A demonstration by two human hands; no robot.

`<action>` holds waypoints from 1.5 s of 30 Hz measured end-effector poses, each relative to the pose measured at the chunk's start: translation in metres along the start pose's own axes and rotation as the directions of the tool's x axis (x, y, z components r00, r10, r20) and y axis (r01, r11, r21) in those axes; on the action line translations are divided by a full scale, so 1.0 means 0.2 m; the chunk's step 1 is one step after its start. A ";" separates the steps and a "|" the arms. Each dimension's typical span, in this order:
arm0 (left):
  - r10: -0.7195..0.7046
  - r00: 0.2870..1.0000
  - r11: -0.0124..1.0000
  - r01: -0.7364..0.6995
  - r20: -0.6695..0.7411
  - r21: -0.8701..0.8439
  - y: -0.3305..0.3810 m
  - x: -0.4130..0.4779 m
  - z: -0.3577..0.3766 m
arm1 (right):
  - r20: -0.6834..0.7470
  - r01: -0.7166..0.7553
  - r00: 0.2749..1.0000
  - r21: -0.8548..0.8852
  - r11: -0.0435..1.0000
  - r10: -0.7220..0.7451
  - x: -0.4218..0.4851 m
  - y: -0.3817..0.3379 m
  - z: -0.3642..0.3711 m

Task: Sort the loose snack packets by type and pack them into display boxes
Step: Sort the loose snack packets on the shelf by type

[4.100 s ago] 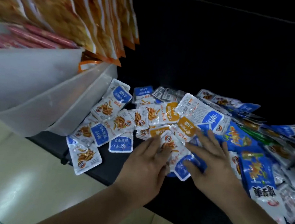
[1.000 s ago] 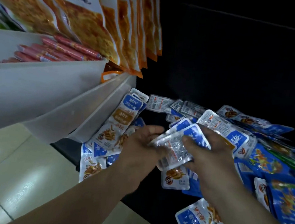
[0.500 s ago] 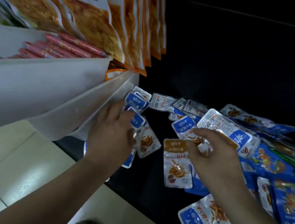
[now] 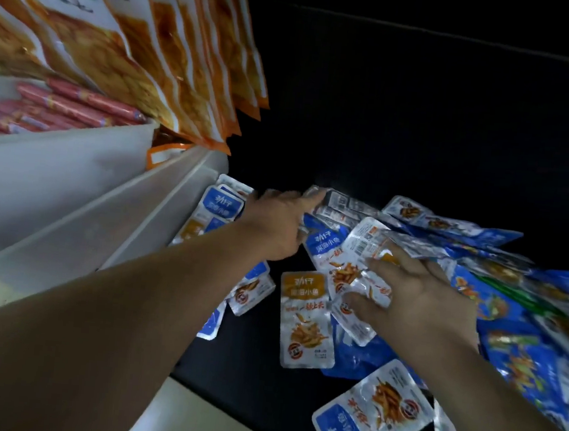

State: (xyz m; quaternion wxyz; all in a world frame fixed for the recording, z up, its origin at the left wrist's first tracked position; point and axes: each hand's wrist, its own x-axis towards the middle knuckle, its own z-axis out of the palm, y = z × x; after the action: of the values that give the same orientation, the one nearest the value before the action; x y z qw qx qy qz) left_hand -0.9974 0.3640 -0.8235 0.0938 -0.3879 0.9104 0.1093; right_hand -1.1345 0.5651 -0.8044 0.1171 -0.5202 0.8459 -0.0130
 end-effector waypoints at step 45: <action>-0.450 0.862 0.692 0.170 -0.236 -0.701 -0.15 -0.61 -0.09 | 0.005 -0.080 0.983 0.913 0.399 0.185 -0.14 -0.22 -0.03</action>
State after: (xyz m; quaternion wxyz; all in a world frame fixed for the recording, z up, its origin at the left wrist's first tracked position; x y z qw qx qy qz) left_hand -0.8932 0.4231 -0.7793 -0.2145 -0.5601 0.7309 0.3255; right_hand -1.0850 0.5692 -0.7876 0.3400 -0.3031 0.7461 -0.4856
